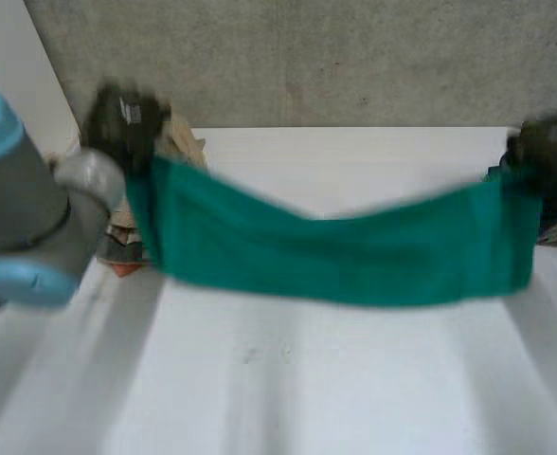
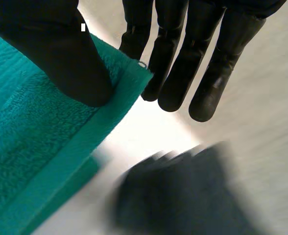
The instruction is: Fold the laundry.
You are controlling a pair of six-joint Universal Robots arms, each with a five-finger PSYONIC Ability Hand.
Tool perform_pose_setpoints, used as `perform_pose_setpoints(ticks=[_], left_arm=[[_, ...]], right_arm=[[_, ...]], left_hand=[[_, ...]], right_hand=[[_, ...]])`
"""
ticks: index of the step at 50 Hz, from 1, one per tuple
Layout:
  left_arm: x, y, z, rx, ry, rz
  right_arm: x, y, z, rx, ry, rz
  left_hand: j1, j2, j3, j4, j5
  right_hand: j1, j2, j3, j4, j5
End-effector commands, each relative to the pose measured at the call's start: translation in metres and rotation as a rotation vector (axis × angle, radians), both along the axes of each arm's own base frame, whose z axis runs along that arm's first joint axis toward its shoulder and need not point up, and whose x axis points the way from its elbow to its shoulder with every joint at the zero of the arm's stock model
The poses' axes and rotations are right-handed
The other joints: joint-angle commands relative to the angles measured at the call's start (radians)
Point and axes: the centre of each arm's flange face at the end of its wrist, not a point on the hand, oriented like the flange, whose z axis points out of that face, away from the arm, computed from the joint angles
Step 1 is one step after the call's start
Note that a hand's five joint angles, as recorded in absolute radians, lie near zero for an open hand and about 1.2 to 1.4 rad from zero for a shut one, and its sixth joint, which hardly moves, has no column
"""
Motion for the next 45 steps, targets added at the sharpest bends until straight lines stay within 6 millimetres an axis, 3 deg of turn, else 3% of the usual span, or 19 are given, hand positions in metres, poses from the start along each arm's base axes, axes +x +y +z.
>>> perform_pose_setpoints(ticks=[1, 3, 6, 10, 15, 18, 22, 23, 24, 29, 31, 34, 40, 45], left_arm=[[-0.010, -0.026, 0.136, -0.495, 0.261, -0.010], [-0.009, -0.024, 0.151, -0.558, 0.315, -0.021], [-0.005, -0.024, 0.165, -0.617, 0.382, -0.022], [-0.003, -0.025, 0.154, -0.569, 0.399, -0.022], [0.000, -0.022, 0.116, -0.430, 0.374, -0.025], [0.003, -0.022, 0.080, -0.321, 0.333, -0.011], [0.005, -0.012, 0.031, -0.182, 0.282, -0.001], [0.006, -0.009, 0.022, -0.153, 0.271, 0.000], [0.007, -0.001, 0.005, -0.104, 0.248, 0.000], [0.013, 0.021, -0.042, 0.045, 0.183, -0.004], [0.017, 0.032, -0.055, 0.105, 0.156, -0.007], [0.025, 0.062, -0.072, 0.243, 0.081, -0.015], [0.050, 0.130, -0.074, 0.492, -0.099, -0.008], [0.068, 0.174, -0.078, 0.675, -0.207, -0.006]], right_arm=[[0.005, -0.026, 0.121, -0.591, -0.304, -0.104], [0.003, -0.018, 0.150, -0.730, -0.353, -0.100], [0.005, -0.012, 0.158, -0.765, -0.366, -0.091], [0.012, -0.007, 0.157, -0.742, -0.368, -0.074], [0.013, -0.010, 0.133, -0.647, -0.348, -0.067], [0.016, -0.009, 0.117, -0.575, -0.330, -0.048], [0.018, -0.004, 0.080, -0.415, -0.294, -0.020], [0.019, 0.001, 0.062, -0.335, -0.283, -0.012], [0.020, 0.004, 0.054, -0.292, -0.280, -0.005], [0.020, 0.025, 0.005, -0.048, -0.241, 0.021], [0.006, 0.032, -0.012, 0.049, -0.194, 0.008], [-0.013, 0.043, -0.023, 0.151, -0.108, -0.016], [-0.037, 0.081, -0.014, 0.344, 0.073, -0.036], [-0.059, 0.105, -0.012, 0.500, 0.201, -0.012]], left_hand=[[0.256, 0.197, 0.201, 0.193, 0.245], [0.256, 0.197, 0.201, 0.193, 0.245], [0.256, 0.197, 0.201, 0.193, 0.245], [0.256, 0.197, 0.201, 0.193, 0.245], [0.256, 0.197, 0.201, 0.193, 0.245], [0.256, 0.197, 0.201, 0.193, 0.245], [0.256, 0.197, 0.201, 0.193, 0.245], [0.256, 0.197, 0.201, 0.193, 0.245], [0.256, 0.197, 0.201, 0.193, 0.245], [0.256, 0.197, 0.201, 0.193, 0.245], [0.256, 0.197, 0.201, 0.193, 0.245], [0.256, 0.197, 0.201, 0.193, 0.245], [0.256, 0.197, 0.201, 0.193, 0.245], [0.256, 0.197, 0.201, 0.193, 0.245]], right_hand=[[0.396, 0.217, 0.209, 0.204, 0.245], [0.396, 0.217, 0.209, 0.204, 0.245], [0.396, 0.217, 0.209, 0.204, 0.245], [0.396, 0.217, 0.209, 0.204, 0.245], [0.396, 0.217, 0.209, 0.204, 0.245], [0.396, 0.217, 0.209, 0.204, 0.245], [0.396, 0.217, 0.209, 0.204, 0.245], [0.396, 0.217, 0.209, 0.204, 0.245], [0.396, 0.217, 0.209, 0.204, 0.245], [0.396, 0.217, 0.209, 0.204, 0.245], [0.396, 0.217, 0.209, 0.204, 0.245], [0.396, 0.217, 0.209, 0.204, 0.245], [0.396, 0.217, 0.209, 0.204, 0.245], [0.396, 0.217, 0.209, 0.204, 0.245]])
